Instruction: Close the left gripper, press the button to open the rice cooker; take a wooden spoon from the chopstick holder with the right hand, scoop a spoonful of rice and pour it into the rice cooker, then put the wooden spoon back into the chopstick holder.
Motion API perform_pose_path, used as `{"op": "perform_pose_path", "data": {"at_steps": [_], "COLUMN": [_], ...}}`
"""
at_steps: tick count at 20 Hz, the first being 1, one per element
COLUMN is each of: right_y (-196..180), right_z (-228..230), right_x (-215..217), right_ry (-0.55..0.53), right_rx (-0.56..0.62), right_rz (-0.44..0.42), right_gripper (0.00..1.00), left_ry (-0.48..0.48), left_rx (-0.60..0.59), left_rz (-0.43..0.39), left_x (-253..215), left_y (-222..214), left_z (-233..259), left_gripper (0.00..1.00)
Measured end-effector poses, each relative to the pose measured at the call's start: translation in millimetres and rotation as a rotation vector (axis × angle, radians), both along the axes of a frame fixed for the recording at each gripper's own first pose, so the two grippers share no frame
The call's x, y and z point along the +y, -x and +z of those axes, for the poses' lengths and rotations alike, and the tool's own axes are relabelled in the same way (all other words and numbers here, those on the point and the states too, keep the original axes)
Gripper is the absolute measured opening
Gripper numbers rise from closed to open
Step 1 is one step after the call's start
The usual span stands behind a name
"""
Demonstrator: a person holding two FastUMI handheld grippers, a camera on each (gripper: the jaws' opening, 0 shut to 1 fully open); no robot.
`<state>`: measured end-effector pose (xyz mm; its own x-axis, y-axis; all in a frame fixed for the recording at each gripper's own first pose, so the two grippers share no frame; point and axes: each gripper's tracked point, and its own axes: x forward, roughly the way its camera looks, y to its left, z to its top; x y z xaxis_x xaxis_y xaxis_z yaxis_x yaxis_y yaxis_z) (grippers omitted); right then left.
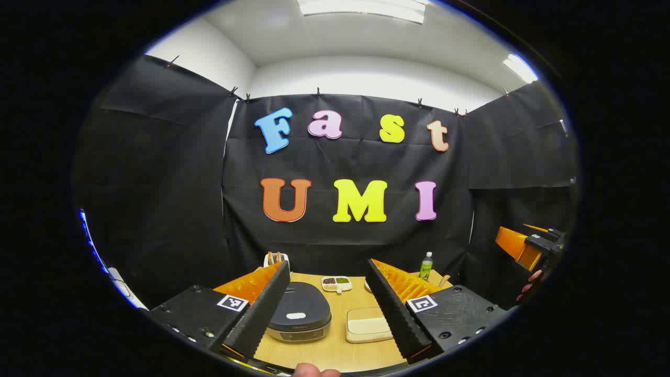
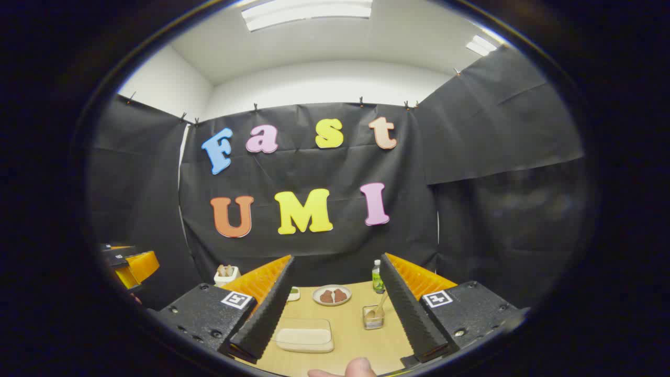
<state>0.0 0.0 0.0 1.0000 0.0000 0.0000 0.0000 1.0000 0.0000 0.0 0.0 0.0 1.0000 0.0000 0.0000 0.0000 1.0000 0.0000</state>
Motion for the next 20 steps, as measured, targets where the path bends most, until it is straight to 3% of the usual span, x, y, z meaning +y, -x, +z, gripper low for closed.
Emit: {"op": "perform_pose_path", "data": {"at_steps": [8, 20], "right_y": [1.0, 11.1], "right_z": [-6.1, -6.4], "right_x": [4.3, 8.7], "right_ry": [-0.016, 0.002], "right_rx": [0.011, 0.003], "right_rz": [0.018, 0.022], "right_gripper": [1.00, 1.00], "left_ry": [0.007, 0.021], "left_rx": [0.025, 0.027], "left_rz": [0.038, 0.016], "left_x": [7.4, -2.7], "left_y": [3.7, 19.6], "left_z": [-5.7, -4.5], "left_gripper": [0.95, 0.95]}}
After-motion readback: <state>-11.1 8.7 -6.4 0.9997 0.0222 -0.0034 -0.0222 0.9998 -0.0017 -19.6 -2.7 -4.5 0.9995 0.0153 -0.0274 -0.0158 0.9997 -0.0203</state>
